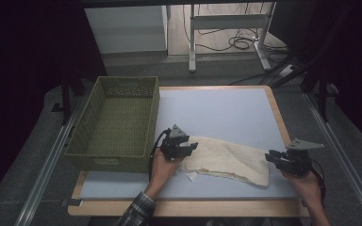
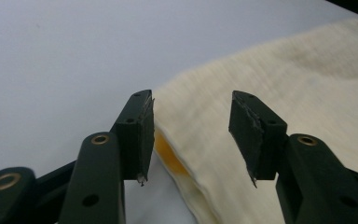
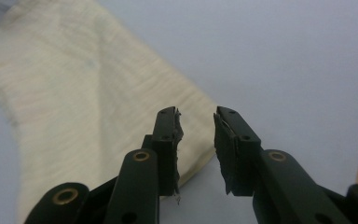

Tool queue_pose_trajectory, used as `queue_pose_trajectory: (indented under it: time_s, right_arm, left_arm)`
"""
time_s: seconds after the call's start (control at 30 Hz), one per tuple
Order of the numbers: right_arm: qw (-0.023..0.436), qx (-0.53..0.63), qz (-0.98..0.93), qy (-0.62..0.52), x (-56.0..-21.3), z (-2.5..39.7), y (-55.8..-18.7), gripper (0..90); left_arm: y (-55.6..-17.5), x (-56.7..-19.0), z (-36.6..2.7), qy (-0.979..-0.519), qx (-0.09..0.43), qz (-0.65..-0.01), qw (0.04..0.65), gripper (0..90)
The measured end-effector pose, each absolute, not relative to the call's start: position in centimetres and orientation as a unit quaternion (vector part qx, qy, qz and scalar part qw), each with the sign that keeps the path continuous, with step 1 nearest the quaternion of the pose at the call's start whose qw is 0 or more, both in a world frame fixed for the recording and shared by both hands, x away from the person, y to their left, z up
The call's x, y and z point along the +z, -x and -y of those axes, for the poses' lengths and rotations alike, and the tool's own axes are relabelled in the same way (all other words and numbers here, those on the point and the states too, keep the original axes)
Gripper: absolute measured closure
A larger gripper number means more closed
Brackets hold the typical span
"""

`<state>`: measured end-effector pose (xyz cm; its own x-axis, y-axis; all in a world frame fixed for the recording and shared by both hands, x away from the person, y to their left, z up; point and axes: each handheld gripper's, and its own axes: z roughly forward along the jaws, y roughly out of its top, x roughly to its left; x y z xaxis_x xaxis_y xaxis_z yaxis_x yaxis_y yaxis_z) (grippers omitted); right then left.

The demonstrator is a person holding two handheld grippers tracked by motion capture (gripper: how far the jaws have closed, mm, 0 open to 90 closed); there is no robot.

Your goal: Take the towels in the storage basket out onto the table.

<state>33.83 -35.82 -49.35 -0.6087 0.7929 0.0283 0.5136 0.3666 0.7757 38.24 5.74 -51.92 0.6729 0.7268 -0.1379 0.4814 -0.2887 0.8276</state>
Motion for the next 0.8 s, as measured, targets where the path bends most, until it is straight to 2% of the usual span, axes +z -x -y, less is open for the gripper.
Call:
queue_pose_trajectory:
  time_s: [0.2,0.33,0.4,0.47,0.57,0.8]
  right_arm:
    - [0.172,0.380,-0.803,-0.426,-50.2,35.9,-36.4,65.8]
    - [0.160,0.368,-0.809,-0.429,-51.4,35.6,-36.9,65.2]
    - [0.164,0.359,-0.814,-0.426,-51.8,35.4,-36.8,70.1]
    - [0.150,0.362,-0.817,-0.424,-51.7,35.4,-36.7,81.8]
    - [0.151,0.353,-0.825,-0.416,-51.5,35.1,-36.8,85.4]
    - [0.177,0.347,-0.820,-0.419,-50.6,35.1,-39.0,85.4]
  left_arm:
    - [-41.2,-52.2,-5.2,-0.802,0.161,-0.395,0.418,46.9]
    - [-42.2,-53.4,-4.6,-0.818,0.158,-0.393,0.389,48.0]
    - [-42.4,-54.0,-4.5,-0.824,0.148,-0.386,0.387,54.4]
    - [-42.3,-53.9,-4.6,-0.825,0.129,-0.382,0.395,66.3]
    - [-41.9,-53.8,-4.4,-0.831,0.116,-0.373,0.397,84.6]
    - [-40.6,-53.5,-5.0,-0.827,0.126,-0.366,0.409,86.3]
